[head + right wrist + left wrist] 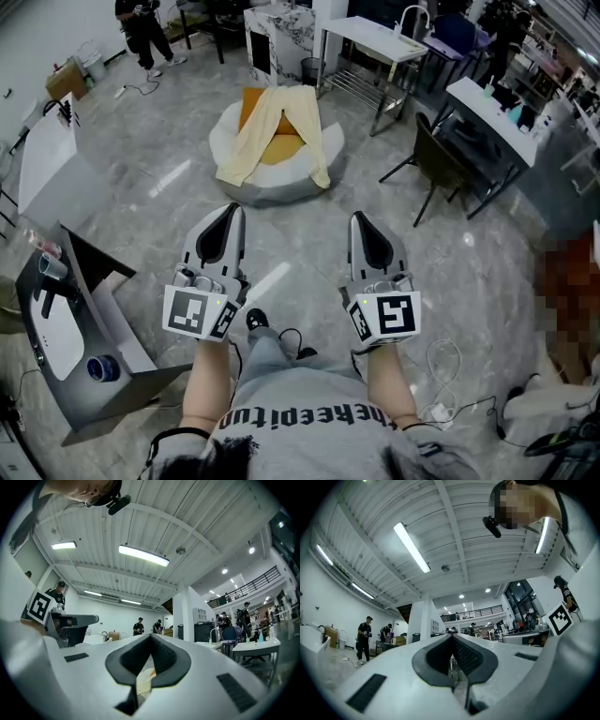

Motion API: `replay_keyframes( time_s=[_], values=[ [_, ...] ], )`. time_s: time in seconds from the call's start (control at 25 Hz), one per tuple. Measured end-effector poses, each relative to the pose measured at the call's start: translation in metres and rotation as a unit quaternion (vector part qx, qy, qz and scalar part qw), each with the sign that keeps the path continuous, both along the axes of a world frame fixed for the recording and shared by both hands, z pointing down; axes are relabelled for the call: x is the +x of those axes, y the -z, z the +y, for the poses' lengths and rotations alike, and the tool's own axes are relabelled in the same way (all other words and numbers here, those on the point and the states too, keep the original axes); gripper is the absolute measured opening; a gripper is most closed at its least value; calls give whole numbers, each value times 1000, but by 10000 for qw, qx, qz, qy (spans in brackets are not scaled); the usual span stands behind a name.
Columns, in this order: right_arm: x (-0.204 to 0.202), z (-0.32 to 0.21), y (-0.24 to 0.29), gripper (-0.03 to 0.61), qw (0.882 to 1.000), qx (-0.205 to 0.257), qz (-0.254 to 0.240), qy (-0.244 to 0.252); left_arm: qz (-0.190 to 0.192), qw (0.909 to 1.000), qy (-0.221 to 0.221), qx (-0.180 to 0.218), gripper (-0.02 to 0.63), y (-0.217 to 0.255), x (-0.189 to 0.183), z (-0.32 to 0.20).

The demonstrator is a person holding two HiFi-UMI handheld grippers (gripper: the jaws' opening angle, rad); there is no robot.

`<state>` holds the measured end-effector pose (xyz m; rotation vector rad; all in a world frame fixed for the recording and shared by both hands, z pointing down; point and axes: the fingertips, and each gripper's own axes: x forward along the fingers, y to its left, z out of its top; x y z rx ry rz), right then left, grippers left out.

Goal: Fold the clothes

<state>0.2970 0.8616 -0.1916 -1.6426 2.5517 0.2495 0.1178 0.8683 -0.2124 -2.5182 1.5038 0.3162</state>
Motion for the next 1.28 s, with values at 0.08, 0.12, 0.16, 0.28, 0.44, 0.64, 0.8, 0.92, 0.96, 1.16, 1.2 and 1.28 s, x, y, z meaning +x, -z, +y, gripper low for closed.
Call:
replay_keyframes(
  time_s=[0.08,0.12,0.16,0.28,0.44,0.64,0.8,0.92,0.96,1.16,1.2,1.28],
  values=[
    [1,1,6,2,9998,177,-19,73,-80,10000,-9,23,3,1,3,-2],
    [1,2,9,2,9996,240,2,139,-132,9999,-20,39,3,1,5,-2],
    [0,3,11,2,9994,266,42,215,-179,9998,-32,60,3,2,6,-3],
    [0,-3,13,2,9992,233,67,311,-241,9996,-19,116,3,7,9,-8],
    [5,-24,15,2,9996,256,-30,151,-28,9999,-69,69,3,13,8,-24],
    [2,-70,9,2,9999,140,-22,28,261,9996,-40,100,3,13,-5,-71],
    [-6,-124,6,2,9998,92,-63,-189,207,9997,-12,113,3,10,-25,-128],
    [-24,-171,9,2,9995,80,-47,-291,30,9999,-18,133,3,12,-43,-177],
    [-32,-186,11,2,9994,79,-48,-324,-25,9999,-55,136,3,14,-50,-192],
    [-70,-262,26,2,9986,137,-105,-503,-164,9994,-233,202,3,28,-86,-267],
    [-78,-275,28,2,9985,153,-112,-521,-211,9993,-227,222,3,31,-94,-281],
    [-93,-300,30,2,9983,166,-118,-551,-307,9989,-229,256,3,34,-109,-307]
  ],
)
